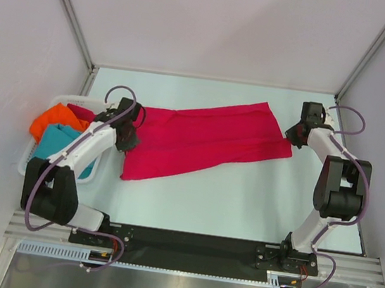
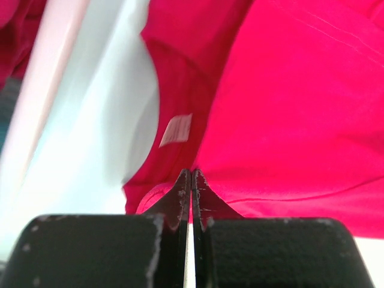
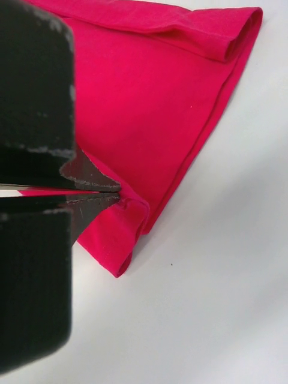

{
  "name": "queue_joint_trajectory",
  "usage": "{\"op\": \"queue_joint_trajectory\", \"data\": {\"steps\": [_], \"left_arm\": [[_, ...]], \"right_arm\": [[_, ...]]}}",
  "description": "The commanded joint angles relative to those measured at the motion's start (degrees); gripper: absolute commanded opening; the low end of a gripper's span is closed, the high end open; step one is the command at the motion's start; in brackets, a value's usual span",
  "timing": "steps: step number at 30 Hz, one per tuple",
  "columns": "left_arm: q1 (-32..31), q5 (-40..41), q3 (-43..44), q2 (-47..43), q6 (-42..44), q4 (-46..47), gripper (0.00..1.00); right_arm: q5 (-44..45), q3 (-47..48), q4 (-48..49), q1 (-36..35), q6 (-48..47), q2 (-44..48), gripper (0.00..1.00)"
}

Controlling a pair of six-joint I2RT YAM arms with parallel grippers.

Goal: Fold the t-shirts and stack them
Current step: Grap the side of the flattened tshirt closest away from the robot with both arms, then fold the flattened tshirt in 1/3 of the way

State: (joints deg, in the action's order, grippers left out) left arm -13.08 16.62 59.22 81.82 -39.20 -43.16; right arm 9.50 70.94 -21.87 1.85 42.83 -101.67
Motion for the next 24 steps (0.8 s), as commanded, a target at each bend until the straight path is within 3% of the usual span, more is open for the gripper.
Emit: {"op": "queue_joint_trajectory", "data": {"steps": [1, 13, 24], "left_arm": [[-0.63, 1.83, -2.7, -5.7, -1.84, -3.69, 0.0], [-1.16, 2.71, -7.54, -18.09, -3.69, -9.75, 0.0], [-1.16, 2.36, -10.09, -17.58, -3.95, -8.08, 0.0]], "right_arm": [[-0.36, 1.48, 1.3, -0.53, -0.11, 2.44, 0.0], [0.17, 0.0, -0.54, -1.32, -0.81, 8.23, 0.0], [-0.53, -1.06, -1.77, -0.62, -0.9, 9.65, 0.0]]}}
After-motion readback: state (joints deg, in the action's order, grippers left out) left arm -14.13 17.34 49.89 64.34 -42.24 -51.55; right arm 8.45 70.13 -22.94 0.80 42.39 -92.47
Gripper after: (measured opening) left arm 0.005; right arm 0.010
